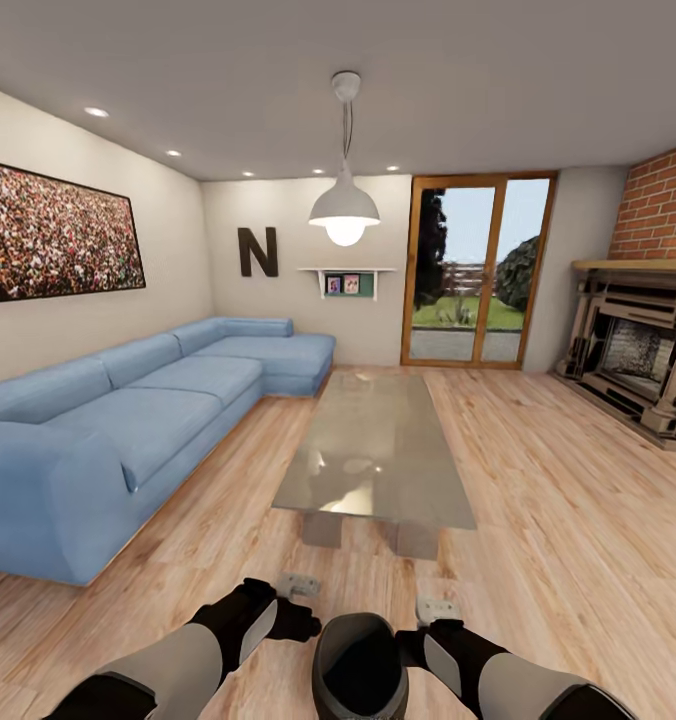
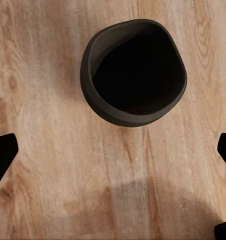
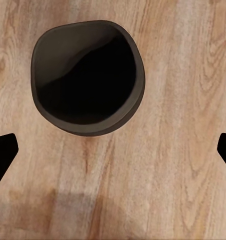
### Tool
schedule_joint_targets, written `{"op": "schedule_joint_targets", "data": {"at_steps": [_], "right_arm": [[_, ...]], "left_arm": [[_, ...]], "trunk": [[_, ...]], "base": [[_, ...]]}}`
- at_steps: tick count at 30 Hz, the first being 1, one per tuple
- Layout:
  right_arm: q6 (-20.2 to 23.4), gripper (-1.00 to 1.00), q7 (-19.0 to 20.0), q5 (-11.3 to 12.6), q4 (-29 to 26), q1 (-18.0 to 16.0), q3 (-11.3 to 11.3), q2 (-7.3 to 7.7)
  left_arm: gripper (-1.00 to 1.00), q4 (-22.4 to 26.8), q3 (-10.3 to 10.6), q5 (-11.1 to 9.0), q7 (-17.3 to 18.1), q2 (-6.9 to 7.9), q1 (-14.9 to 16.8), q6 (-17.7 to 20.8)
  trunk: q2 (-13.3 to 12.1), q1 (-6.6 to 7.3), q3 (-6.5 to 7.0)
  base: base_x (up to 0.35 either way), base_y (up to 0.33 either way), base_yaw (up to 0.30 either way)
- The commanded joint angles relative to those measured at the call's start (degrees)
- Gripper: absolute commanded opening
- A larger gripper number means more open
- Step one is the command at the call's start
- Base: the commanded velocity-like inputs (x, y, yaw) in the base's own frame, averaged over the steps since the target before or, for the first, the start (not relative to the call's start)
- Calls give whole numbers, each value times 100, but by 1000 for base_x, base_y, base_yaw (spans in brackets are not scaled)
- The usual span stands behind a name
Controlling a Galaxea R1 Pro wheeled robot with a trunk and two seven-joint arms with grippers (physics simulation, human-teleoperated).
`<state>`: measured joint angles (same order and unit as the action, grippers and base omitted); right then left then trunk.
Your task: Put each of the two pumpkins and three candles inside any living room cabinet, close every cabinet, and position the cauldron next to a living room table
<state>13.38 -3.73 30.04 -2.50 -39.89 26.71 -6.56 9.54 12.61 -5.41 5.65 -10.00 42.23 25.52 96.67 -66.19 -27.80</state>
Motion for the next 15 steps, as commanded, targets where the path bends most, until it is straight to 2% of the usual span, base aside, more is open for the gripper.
{"op": "schedule_joint_targets", "data": {"at_steps": [1, 11, 15], "right_arm": [[33, 100, -32, 53, -14, -1, 51, -1], [33, 100, -32, 46, -14, -1, 61, -59], [30, 100, -32, 46, -14, -1, 63, -71]], "left_arm": [[100, 17, 29, -60, -2, 0, 4, 25], [100, 44, 15, -74, 23, 0, 4, -16], [100, 40, 14, -81, 251, 0, 4, -149]], "trunk": [[45, -22, -25], [446, -242, -204], [606, -330, -276]], "base": [[0, 0, 0], [0, 0, 0], [0, 0, 0]]}}
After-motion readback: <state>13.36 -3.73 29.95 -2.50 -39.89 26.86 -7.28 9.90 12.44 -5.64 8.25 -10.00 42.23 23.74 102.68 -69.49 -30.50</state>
